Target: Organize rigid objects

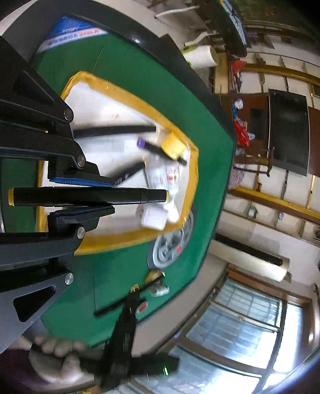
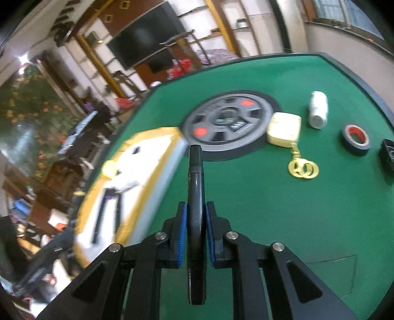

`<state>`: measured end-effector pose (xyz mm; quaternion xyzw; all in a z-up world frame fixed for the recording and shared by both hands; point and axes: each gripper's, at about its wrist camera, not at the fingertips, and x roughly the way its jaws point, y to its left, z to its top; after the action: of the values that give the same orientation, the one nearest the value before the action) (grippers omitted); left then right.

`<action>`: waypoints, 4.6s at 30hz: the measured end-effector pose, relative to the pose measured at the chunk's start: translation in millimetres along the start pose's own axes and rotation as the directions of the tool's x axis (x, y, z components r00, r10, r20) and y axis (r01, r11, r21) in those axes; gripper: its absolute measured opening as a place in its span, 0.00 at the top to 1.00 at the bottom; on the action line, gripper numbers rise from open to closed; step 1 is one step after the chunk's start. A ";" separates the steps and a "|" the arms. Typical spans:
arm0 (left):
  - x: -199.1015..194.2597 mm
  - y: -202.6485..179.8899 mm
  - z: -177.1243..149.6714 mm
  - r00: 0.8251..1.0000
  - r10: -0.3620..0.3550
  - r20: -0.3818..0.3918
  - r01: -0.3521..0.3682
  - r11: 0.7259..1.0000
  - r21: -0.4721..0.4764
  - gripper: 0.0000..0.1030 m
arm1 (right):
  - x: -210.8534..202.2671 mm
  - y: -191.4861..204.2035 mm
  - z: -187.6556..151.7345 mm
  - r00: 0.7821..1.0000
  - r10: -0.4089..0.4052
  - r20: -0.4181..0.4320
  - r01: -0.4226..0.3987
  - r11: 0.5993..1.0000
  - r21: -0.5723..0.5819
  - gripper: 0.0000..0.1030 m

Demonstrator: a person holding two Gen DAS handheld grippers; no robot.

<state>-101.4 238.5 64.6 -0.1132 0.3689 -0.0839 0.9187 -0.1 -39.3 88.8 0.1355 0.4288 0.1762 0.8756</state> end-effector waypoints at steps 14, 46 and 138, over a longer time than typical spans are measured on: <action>61.6 31.4 5.0 0.983 0.112 -0.146 -0.119 0.992 -0.040 0.86 | 60.6 93.2 -3.3 0.979 0.118 -0.165 -0.122 0.993 -0.010 0.86; -39.7 -58.5 -12.5 0.942 0.238 0.236 -0.266 0.960 0.092 0.06 | -28.7 34.3 -15.0 0.972 -0.084 0.218 0.102 0.992 -0.073 0.27; 32.0 -177.4 -35.5 0.975 -0.159 -0.158 0.193 0.954 0.231 0.06 | -50.8 -113.8 -32.9 0.937 -0.350 -0.001 0.350 0.937 0.017 0.68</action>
<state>-115.9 55.4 66.5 -0.0256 0.4066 -0.2180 0.8868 -33.5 -160.5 60.7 0.0644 0.4467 0.0140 0.8923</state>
